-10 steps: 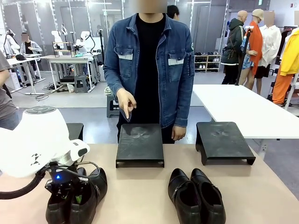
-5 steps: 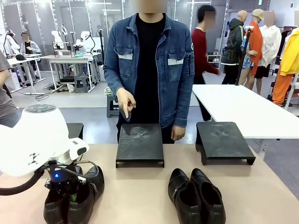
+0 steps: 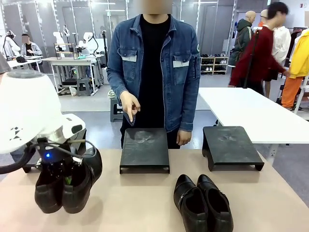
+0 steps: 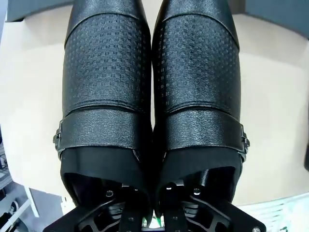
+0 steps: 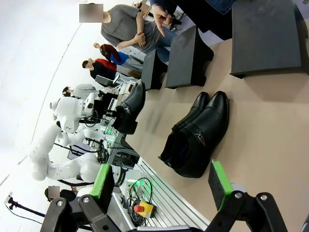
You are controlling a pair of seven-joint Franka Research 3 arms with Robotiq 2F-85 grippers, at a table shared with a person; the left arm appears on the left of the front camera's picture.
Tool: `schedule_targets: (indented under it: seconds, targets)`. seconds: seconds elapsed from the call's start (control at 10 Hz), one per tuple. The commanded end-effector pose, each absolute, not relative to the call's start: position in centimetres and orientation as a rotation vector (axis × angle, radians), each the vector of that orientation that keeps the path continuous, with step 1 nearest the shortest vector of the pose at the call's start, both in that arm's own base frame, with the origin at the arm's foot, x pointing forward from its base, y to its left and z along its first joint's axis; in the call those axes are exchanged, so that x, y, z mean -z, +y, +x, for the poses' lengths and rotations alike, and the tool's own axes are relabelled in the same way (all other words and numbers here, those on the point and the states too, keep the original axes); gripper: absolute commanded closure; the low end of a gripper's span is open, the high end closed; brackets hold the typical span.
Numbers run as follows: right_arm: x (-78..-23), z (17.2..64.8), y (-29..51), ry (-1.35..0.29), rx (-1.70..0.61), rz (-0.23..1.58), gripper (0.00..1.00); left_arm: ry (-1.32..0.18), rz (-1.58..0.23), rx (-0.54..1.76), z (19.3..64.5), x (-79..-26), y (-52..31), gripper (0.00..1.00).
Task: Place the shoes on the stand as instructed by the person.
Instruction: Pick up one pair of Shoes and place it on the Shoes Stand indicated by the person.
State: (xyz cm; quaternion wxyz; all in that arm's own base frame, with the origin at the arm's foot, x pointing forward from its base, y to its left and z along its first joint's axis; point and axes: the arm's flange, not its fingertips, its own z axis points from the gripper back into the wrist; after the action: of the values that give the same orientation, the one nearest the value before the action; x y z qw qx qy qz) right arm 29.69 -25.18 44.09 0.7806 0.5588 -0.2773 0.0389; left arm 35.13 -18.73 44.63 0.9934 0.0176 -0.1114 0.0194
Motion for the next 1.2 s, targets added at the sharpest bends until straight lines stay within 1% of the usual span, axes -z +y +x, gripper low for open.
schedule_targets:
  seconds: [0.0,0.8,0.9,1.0,1.1]
  targets:
    - [-44.2,29.6,-25.2,-0.605,-0.086,1.213,0.00,-0.242,0.012,-0.026,35.5,-46.1,-19.2,1.00]
    - [-44.2,29.6,-25.2,-0.605,-0.086,1.213,0.00,-0.237,0.028,-0.036,35.3,-45.4,-19.0,1.00]
    - [-44.2,29.6,-25.2,-0.605,-0.086,1.213,0.00,-0.220,0.035,-0.035,35.1,-44.6,-18.9,0.92]
    - [-44.2,29.6,-25.2,-0.605,-0.086,1.213,0.00,-0.313,0.032,-0.056,35.8,-45.1,-20.7,0.92]
    - [-44.2,29.6,-25.2,-0.605,-0.086,1.213,0.00,-0.367,0.028,-0.049,36.9,-45.8,-22.4,0.92]
